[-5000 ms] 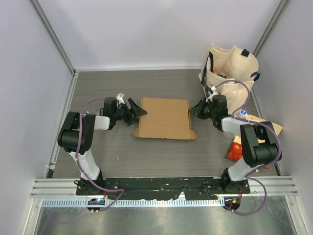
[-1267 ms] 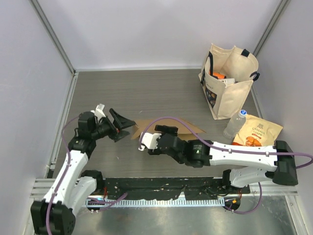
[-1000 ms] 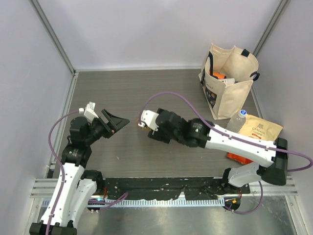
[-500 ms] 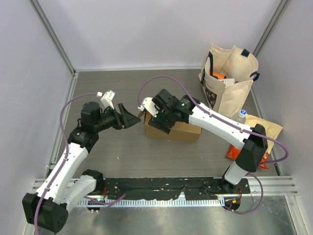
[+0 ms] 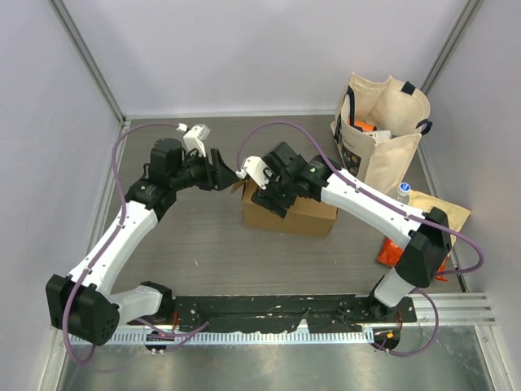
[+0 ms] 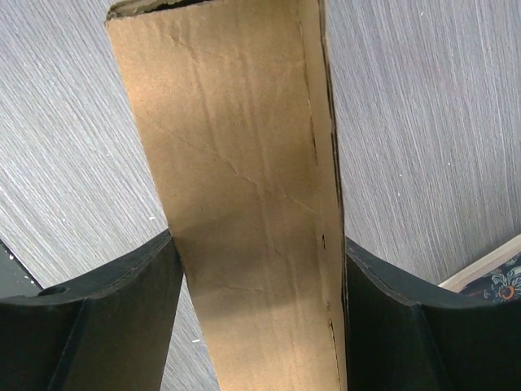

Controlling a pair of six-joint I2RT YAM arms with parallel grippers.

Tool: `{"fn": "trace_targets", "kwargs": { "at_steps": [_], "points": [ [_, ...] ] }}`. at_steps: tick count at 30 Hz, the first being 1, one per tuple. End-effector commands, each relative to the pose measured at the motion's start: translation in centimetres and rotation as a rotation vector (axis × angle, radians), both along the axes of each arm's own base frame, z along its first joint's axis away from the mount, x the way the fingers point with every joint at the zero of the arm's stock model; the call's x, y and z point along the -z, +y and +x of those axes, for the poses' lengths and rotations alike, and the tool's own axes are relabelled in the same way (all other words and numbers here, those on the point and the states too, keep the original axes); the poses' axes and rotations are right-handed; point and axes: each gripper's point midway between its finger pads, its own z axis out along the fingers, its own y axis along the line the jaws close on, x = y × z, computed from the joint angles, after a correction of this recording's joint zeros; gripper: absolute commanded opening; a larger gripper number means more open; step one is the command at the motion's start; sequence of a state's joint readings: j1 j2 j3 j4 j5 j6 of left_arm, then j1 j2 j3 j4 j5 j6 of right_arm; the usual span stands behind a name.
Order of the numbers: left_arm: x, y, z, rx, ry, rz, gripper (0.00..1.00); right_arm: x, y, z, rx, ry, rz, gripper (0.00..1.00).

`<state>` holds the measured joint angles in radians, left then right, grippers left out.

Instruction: Fold the paper box

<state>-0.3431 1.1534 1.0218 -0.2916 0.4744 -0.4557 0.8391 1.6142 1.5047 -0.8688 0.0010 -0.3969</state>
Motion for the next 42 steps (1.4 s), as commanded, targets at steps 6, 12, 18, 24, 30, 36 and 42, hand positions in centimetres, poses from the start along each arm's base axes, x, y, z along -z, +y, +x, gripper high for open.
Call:
{"fn": "trace_targets", "kwargs": {
  "at_steps": [6,12,18,24,30,36,42],
  "points": [
    [0.8,-1.4,-0.3,0.111,0.053,0.043,0.58,1.0,1.0,-1.3,0.007,0.120,0.094,0.43],
    [1.4,-1.9,0.2,0.085,0.066,0.093,0.49,0.8,1.2,-1.5,-0.002,0.122,0.106,0.43],
    [1.6,-2.7,-0.1,0.094,0.110,0.101,0.10,1.0,1.1,-1.1,0.016,0.110,0.099,0.43],
    [-0.1,-4.5,-1.1,0.098,0.151,0.008,0.00,1.4,1.1,-0.8,0.036,0.103,0.100,0.42],
    [-0.2,-5.7,-1.5,0.078,0.208,-0.038,0.00,1.5,1.3,-0.1,0.045,0.083,0.099,0.44],
    [1.3,-5.3,-1.5,0.035,0.224,0.020,0.00,1.2,1.4,0.1,0.049,0.077,0.101,0.47],
    [2.9,-3.9,-1.8,0.040,0.133,0.199,0.00,1.0,1.3,0.3,0.055,0.064,0.100,0.47]
  ]
}}
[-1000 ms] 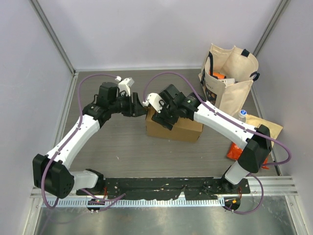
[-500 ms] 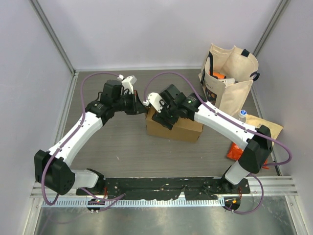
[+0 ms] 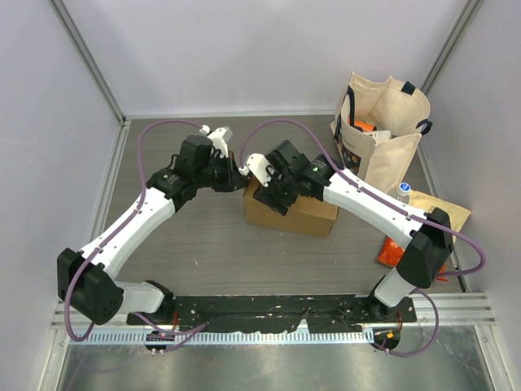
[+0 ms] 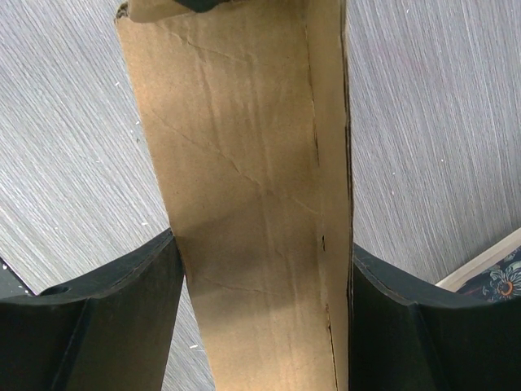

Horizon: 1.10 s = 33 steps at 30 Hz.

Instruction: Fold the paper box

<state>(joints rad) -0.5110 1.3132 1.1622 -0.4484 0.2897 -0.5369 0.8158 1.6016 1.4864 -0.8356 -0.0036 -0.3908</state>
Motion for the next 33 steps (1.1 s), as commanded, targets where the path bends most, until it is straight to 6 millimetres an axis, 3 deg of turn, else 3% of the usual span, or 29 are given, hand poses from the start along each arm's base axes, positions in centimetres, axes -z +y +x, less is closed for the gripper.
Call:
{"fn": "trace_targets", "kwargs": {
  "at_steps": [1,9,17,23,25,27,29,30,32,33],
  "points": [
    [0.2,0.2,-1.5,0.075,-0.053,0.109,0.00,1.2,1.6,-0.5,0.029,0.076,0.075,0.48],
    [1.5,1.9,-1.5,0.090,-0.095,0.251,0.00,0.8,1.1,0.1,0.064,0.026,0.087,0.52],
    [1.9,1.0,-1.6,0.107,-0.085,0.208,0.00,0.7,1.4,0.5,0.112,0.022,0.152,0.59],
    [2.6,0.8,-1.2,0.010,-0.014,0.157,0.00,-3.4,0.5,2.0,0.434,0.022,0.365,0.79],
    [3.0,0.7,-1.1,-0.001,0.003,0.156,0.00,-5.2,-1.1,1.7,0.523,0.022,0.412,0.87],
    [3.4,0.7,-1.2,-0.005,0.021,0.160,0.00,-5.8,-2.6,0.9,0.600,0.058,0.438,0.91],
    [3.6,0.7,-0.9,-0.002,0.031,0.184,0.00,-7.6,-6.7,-1.0,0.698,0.029,0.467,0.94],
    [3.8,0.9,-1.1,0.010,0.044,0.199,0.00,-8.0,-8.8,-0.8,0.767,-0.009,0.460,0.94],
    [3.6,0.6,-1.1,0.018,0.052,0.198,0.00,-7.9,-11.2,-1.8,0.834,-0.032,0.421,0.94],
    [3.9,0.6,-1.4,0.028,0.070,0.200,0.00,-9.1,-12.7,-2.3,0.858,-0.083,0.438,0.94]
  ]
}}
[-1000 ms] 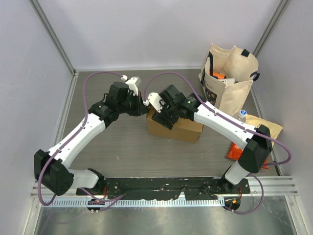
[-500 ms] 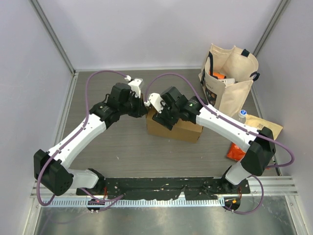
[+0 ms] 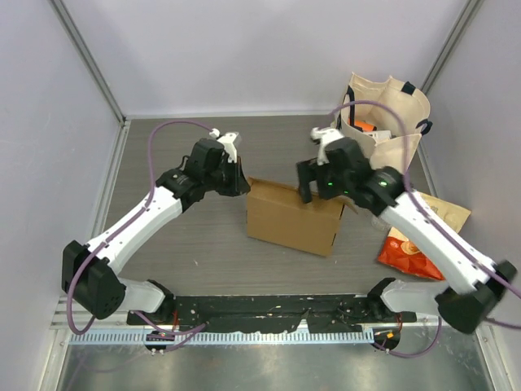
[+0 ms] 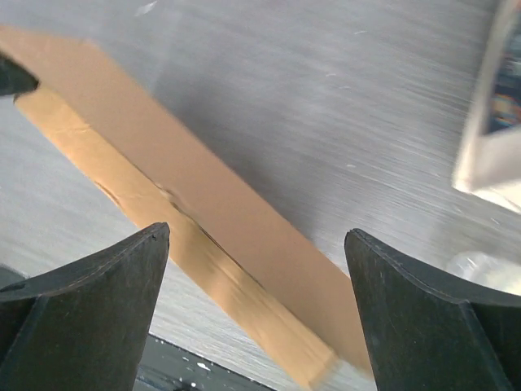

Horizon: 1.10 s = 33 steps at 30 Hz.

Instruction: Fold the paper box

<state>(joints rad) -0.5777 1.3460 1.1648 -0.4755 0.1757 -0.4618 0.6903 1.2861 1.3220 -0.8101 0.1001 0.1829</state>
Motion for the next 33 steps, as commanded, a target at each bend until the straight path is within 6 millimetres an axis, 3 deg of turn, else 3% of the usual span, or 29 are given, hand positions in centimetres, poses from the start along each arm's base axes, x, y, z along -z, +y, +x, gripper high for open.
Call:
{"fn": "trace_targets", "kwargs": {
  "at_steps": [1,3,4,6,9,15,19,20,21,24,29,33],
  "points": [
    [1.7,0.9,-1.3,0.008,0.099,0.072,0.00,-4.1,-6.8,-1.6,0.272,-0.113,0.022,0.94],
    [1.5,1.1,-1.2,0.002,0.088,0.076,0.00,-3.9,-8.2,-2.3,0.307,-0.125,0.007,0.94],
    [1.5,1.1,-1.2,0.007,0.085,0.081,0.00,-3.7,-9.3,-2.4,0.348,-0.123,-0.013,0.88],
    [1.3,1.2,-1.4,0.015,0.094,0.088,0.00,-3.0,-9.4,-2.8,0.350,-0.105,-0.003,0.82],
    [0.8,1.4,-1.6,0.020,0.086,0.097,0.00,-3.1,-9.3,-3.4,0.332,-0.112,0.025,0.63],
    [-0.1,1.6,-2.0,0.011,0.068,0.073,0.00,-1.8,-9.7,-4.0,0.335,-0.081,0.000,0.42],
    [0.5,2.2,-2.2,-0.007,0.071,0.091,0.00,-1.6,-10.3,-4.9,0.342,-0.052,-0.014,0.39],
    [0.4,2.3,-2.3,-0.007,0.072,0.090,0.00,-1.9,-10.3,-5.3,0.334,-0.053,-0.001,0.42],
    [0.3,2.3,-2.4,-0.007,0.072,0.087,0.00,-2.0,-10.5,-5.7,0.332,-0.047,-0.001,0.52],
    [0.0,2.5,-2.3,-0.016,0.052,0.087,0.00,-2.4,-10.5,-6.7,0.320,-0.037,0.037,0.59],
    [0.0,2.8,-2.5,-0.029,0.047,0.083,0.00,-0.5,-10.3,-7.6,0.323,0.018,0.043,0.50],
    [0.0,3.2,-3.0,-0.034,0.048,0.086,0.00,-0.7,-9.1,-7.8,0.274,0.009,0.119,0.43]
  ]
}}
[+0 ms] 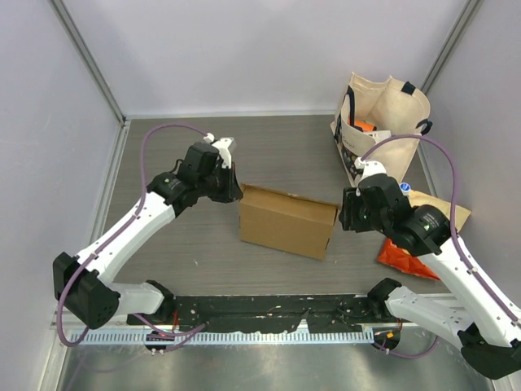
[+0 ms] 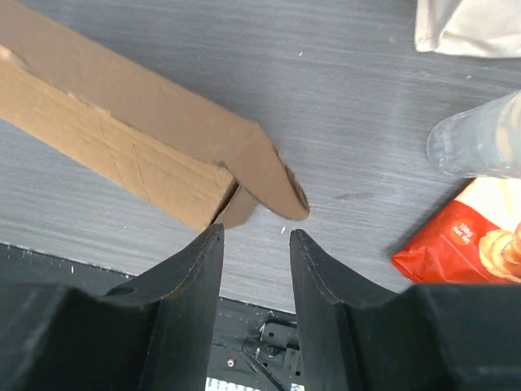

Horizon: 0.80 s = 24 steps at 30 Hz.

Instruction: Fold the paper box

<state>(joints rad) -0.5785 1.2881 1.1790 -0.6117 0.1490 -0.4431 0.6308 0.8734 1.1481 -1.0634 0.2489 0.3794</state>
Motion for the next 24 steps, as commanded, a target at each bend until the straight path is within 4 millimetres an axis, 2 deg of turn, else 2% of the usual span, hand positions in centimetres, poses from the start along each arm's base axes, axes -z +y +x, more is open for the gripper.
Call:
{"fn": "trace_targets", "kwargs": {
  "at_steps": [1,4,6,9,10,16,18,19,24],
  "points": [
    [0.3,1.4,-0.9,-0.031,0.005,0.025,0.00,0.1,1.8,-0.8,-0.066,-0.001,0.105,0.43],
    [-0.2,1.4,-1.0,-0.034,-0.026,0.003,0.00,0.9,1.5,-0.2,-0.051,-0.013,0.077,0.44],
    [-0.2,1.4,-1.1,-0.031,-0.035,-0.005,0.00,0.9,1.1,0.4,-0.026,-0.026,0.053,0.44],
    [-0.4,1.4,-1.4,-0.017,-0.046,-0.017,0.00,0.7,1.9,1.1,-0.039,-0.039,0.071,0.44],
    [-0.7,1.3,-1.5,-0.007,-0.053,-0.028,0.00,0.7,1.4,1.4,-0.014,-0.045,0.050,0.45],
    [-0.5,1.7,-1.9,-0.008,-0.062,-0.024,0.00,0.6,2.0,1.3,-0.052,-0.041,0.056,0.45],
    [-0.5,1.9,-2.0,-0.014,-0.064,-0.017,0.00,0.0,1.6,1.3,-0.041,-0.052,0.046,0.47],
    [-0.4,1.9,-2.0,-0.015,-0.063,-0.015,0.00,-0.3,1.4,1.2,-0.041,-0.055,0.041,0.52],
    [-0.5,2.0,-2.0,-0.019,-0.067,-0.019,0.00,-0.7,0.0,1.2,0.012,-0.043,-0.015,0.55]
  ]
}}
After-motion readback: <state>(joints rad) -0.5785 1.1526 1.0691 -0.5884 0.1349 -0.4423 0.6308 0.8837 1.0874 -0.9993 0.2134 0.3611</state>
